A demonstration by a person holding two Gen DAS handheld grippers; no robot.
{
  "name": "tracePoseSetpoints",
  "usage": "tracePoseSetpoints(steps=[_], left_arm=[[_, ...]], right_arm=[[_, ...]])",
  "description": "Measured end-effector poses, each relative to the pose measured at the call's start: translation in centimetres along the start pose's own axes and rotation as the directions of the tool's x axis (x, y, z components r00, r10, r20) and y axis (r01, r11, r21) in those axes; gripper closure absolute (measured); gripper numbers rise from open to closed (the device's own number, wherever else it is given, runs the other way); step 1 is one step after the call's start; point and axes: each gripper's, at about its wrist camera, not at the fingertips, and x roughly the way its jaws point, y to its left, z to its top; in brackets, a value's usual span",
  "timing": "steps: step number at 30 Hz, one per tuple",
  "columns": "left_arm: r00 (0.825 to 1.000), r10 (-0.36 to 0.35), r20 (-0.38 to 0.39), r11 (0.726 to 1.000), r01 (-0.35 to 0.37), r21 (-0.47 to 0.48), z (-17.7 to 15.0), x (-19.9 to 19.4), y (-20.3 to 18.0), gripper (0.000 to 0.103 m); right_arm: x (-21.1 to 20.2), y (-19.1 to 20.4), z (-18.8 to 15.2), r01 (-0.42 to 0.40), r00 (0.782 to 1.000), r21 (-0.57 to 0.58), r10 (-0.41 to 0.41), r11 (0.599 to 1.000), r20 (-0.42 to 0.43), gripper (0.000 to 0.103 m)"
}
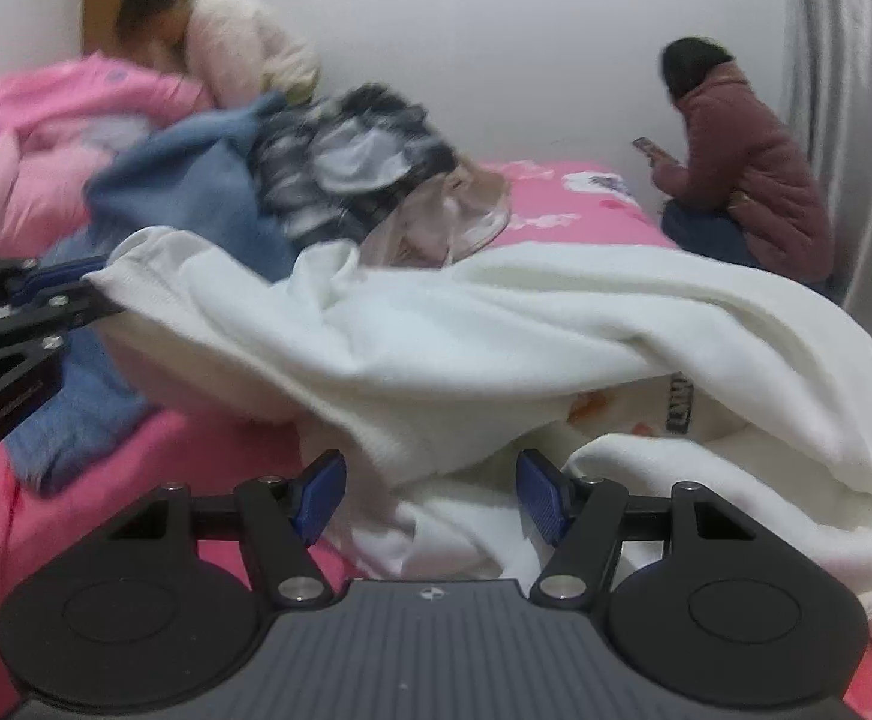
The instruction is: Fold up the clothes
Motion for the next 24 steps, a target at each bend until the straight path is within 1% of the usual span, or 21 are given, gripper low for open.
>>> tracePoseSetpoints(steps=[2, 4, 5, 6, 7, 8, 11, 13, 15, 16, 18, 20, 21, 22, 23, 24], left_arm=[[0.999, 0.016, 0.048, 1.000, -0.015, -0.013, 1.1, -0.7, 0.4, 0.097], [0.995, 0.017, 0.100, 0.999, -0.013, -0.047, 2.2, -1.4, 1.1, 0.098], [0.992, 0.019, 0.128, 0.998, -0.010, -0.065, 2.7, -1.8, 1.5, 0.098], [0.987, 0.024, 0.158, 0.997, -0.011, -0.081, 3.3, -2.1, 1.8, 0.098], [0.982, 0.034, 0.184, 0.996, -0.019, -0.083, 4.0, -2.4, 1.9, 0.098], [0.979, 0.035, 0.201, 0.997, -0.020, -0.076, 4.5, -2.5, 1.9, 0.098], [0.968, 0.017, 0.250, 0.997, 0.003, -0.080, 6.0, -3.1, 2.0, 0.098], [0.961, 0.016, 0.278, 0.997, 0.004, -0.071, 6.7, -3.1, 2.0, 0.098], [0.952, 0.019, 0.304, 0.997, 0.003, -0.073, 7.5, -3.2, 2.3, 0.098], [0.947, 0.024, 0.320, 0.998, -0.003, -0.068, 8.1, -3.3, 2.5, 0.098], [0.936, 0.027, 0.352, 0.998, -0.005, -0.064, 9.4, -3.7, 3.0, 0.098], [0.928, 0.003, 0.374, 0.997, 0.024, -0.068, 11.0, -4.0, 3.6, 0.098], [0.929, -0.022, 0.370, 0.996, 0.053, -0.073, 11.9, -3.8, 3.9, 0.098], [0.934, -0.052, 0.353, 0.992, 0.088, -0.087, 12.7, -3.5, 4.3, 0.098], [0.939, -0.083, 0.334, 0.987, 0.125, -0.104, 13.5, -3.0, 4.8, 0.098], [0.948, -0.129, 0.292, 0.979, 0.168, -0.113, 14.3, -2.3, 5.2, 0.098]], right_arm=[[-0.2, -0.2, 0.4, 0.037, 0.999, 0.027, -0.038, 0.999, 0.035, 0.038], [0.0, -0.5, 1.0, 0.057, 0.997, 0.058, -0.060, 0.997, 0.043, 0.040], [0.1, -0.7, 1.2, 0.066, 0.997, 0.074, -0.070, 0.995, 0.045, 0.042], [0.4, -0.9, 1.5, 0.076, 0.996, 0.089, -0.079, 0.993, 0.039, 0.047], [0.6, -1.1, 1.7, 0.085, 0.996, 0.105, -0.088, 0.991, 0.031, 0.049], [0.2, -1.2, 1.9, 0.077, 0.996, 0.110, -0.081, 0.991, 0.031, 0.049], [-1.7, -1.6, 2.6, 0.041, 0.998, 0.120, -0.046, 0.992, 0.038, 0.050], [-2.9, -1.8, 3.1, 0.017, 0.999, 0.126, -0.023, 0.992, 0.043, 0.062], [-4.1, -2.0, 3.6, -0.006, 0.999, 0.132, 0.000, 0.991, 0.048, 0.086], [-4.7, -2.1, 3.8, -0.018, 0.999, 0.135, 0.012, 0.991, 0.051, 0.089], [-6.0, -2.3, 4.3, -0.042, 0.998, 0.141, 0.035, 0.989, 0.056, 0.089], [-7.2, -2.6, 4.7, -0.066, 0.996, 0.147, 0.058, 0.987, 0.062, 0.089], [-7.8, -2.7, 4.9, -0.078, 0.996, 0.150, 0.069, 0.986, 0.064, 0.088], [-8.7, -2.7, 5.1, -0.136, 0.991, 0.140, 0.133, 0.981, 0.032, 0.088], [-9.4, -2.7, 5.1, -0.178, 0.984, 0.131, 0.178, 0.975, 0.016, 0.088], [-10.1, -2.8, 5.0, -0.214, 0.977, 0.122, 0.215, 0.969, 0.006, 0.088]])
